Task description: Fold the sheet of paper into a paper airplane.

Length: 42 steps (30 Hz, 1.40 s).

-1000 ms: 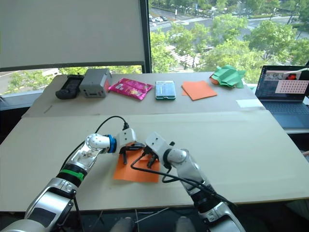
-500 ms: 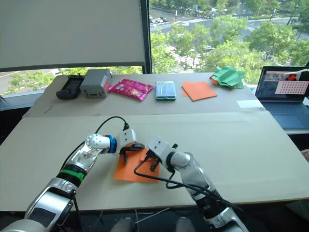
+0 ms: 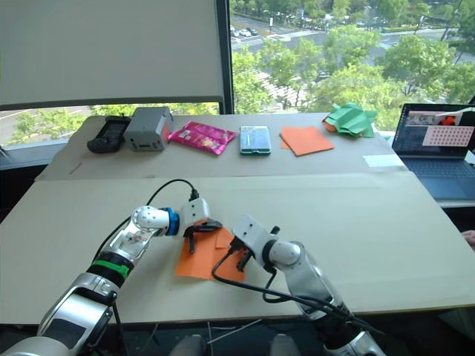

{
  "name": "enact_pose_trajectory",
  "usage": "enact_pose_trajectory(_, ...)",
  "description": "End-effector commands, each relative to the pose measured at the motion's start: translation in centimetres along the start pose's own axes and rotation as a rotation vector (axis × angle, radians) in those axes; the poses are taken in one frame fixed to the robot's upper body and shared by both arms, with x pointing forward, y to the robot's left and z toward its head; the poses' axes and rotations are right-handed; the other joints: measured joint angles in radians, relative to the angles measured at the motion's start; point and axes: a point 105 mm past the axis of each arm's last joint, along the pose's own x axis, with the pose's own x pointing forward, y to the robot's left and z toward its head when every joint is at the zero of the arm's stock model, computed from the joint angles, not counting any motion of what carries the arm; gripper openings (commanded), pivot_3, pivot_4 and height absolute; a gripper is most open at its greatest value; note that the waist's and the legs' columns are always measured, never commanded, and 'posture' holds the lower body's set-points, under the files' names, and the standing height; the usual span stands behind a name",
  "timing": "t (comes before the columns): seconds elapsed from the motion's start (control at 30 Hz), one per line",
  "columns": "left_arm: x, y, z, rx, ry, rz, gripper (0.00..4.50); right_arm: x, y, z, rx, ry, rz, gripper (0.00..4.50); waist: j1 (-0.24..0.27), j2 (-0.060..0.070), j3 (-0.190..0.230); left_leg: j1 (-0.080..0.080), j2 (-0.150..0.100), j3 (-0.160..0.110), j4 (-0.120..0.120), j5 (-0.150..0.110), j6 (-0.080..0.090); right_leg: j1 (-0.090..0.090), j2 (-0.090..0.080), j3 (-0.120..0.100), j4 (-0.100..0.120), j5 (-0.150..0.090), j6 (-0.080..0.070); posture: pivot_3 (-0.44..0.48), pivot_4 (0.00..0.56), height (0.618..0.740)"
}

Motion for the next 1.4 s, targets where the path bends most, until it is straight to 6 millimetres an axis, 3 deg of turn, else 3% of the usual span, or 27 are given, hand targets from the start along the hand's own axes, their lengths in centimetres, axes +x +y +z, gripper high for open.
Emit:
enact_pose_trajectory(0.03, -0.1, -0.7, -1.7, -0.015, 0.065, -0.03, 0.03, -0.3, 2.4, -6.2, 0.124, 0.235, 0.082, 0.04, 0.001, 0.0, -0.001, 0.0, 0.0, 0.0, 0.0, 0.0, 0.0, 0.0, 0.0, 0.0, 0.0, 0.0, 0.0, 0.0, 0.15, 0.706)
enact_pose_trajectory(0.4, -0.1, -0.7, -1.7, -0.014, 0.066, -0.03, 0.03, -1.6, 3.1, -7.5, 0.151, 0.272, 0.078, 0.04, 0.002, -0.002, -0.002, 0.0, -0.001, 0.0, 0.0, 0.0, -0.001, 0.001, -0.003, -0.002, -0.001, -0.001, 0.001, 0.0, 0.15, 0.706)
enact_pose_trajectory(0.53, -0.1, -0.6, -1.6, -0.01, 0.064, -0.03, 0.03, -1.8, 2.9, -7.0, 0.153, 0.249, 0.066, 0.04, 0.002, -0.003, -0.003, 0.0, -0.001, 0.0, 0.0, -0.001, -0.001, 0.001, -0.004, -0.002, -0.001, -0.003, 0.002, 0.0, 0.15, 0.706)
enact_pose_trajectory(0.67, -0.2, -0.6, -1.5, -0.007, 0.063, -0.027, 0.03, -2.0, 0.9, -3.6, 0.16, 0.091, 0.002, 0.04, 0.003, -0.004, -0.002, -0.001, -0.002, 0.0, 0.0, -0.001, -0.001, 0.001, -0.004, -0.002, -0.001, -0.004, 0.002, 0.0, 0.15, 0.706)
enact_pose_trajectory(0.77, -0.2, -0.6, -1.5, -0.004, 0.062, -0.025, 0.03, -3.1, -0.8, 0.7, 0.111, -0.132, -0.034, 0.04, 0.003, -0.004, 0.001, -0.003, -0.002, 0.0, 0.0, -0.001, -0.001, -0.001, -0.004, -0.003, -0.001, -0.004, 0.002, 0.0, 0.15, 0.706)
enact_pose_trajectory(0.87, -0.3, -0.6, -1.5, -0.001, 0.062, -0.025, 0.03, -4.4, -1.6, 4.5, 0.118, -0.327, -0.031, 0.04, 0.001, -0.002, 0.008, -0.006, -0.002, 0.0, 0.0, -0.001, -0.001, -0.004, -0.004, -0.003, -0.001, -0.004, 0.002, 0.0, 0.15, 0.706)
enact_pose_trajectory(0.93, -0.3, -0.6, -1.5, 0.0, 0.06, -0.025, 0.03, -4.4, -1.5, 5.7, 0.1, -0.375, -0.013, 0.04, -0.001, 0.0, 0.009, -0.008, -0.002, 0.0, -0.001, -0.001, -0.001, -0.004, -0.003, -0.003, -0.001, -0.003, 0.002, 0.0, 0.15, 0.706)
enact_pose_trajectory(1.13, -0.3, -0.4, -1.5, 0.002, 0.06, -0.02, 0.03, -1.5, -0.4, 6.6, 0.069, -0.356, 0.027, 0.04, -0.001, 0.0, 0.01, -0.008, -0.002, 0.0, -0.001, -0.001, -0.001, -0.007, -0.003, -0.003, 0.0, -0.003, 0.002, 0.0, 0.15, 0.706)
enact_pose_trajectory(1.4, -0.6, -0.4, -1.4, 0.002, 0.058, -0.011, 0.03, 2.3, 0.8, 4.0, 0.048, -0.231, 0.077, 0.04, -0.001, 0.0, 0.01, -0.008, -0.002, 0.0, 0.0, 0.0, 0.0, -0.008, -0.003, -0.002, 0.0, -0.003, 0.003, 0.0, 0.15, 0.706)
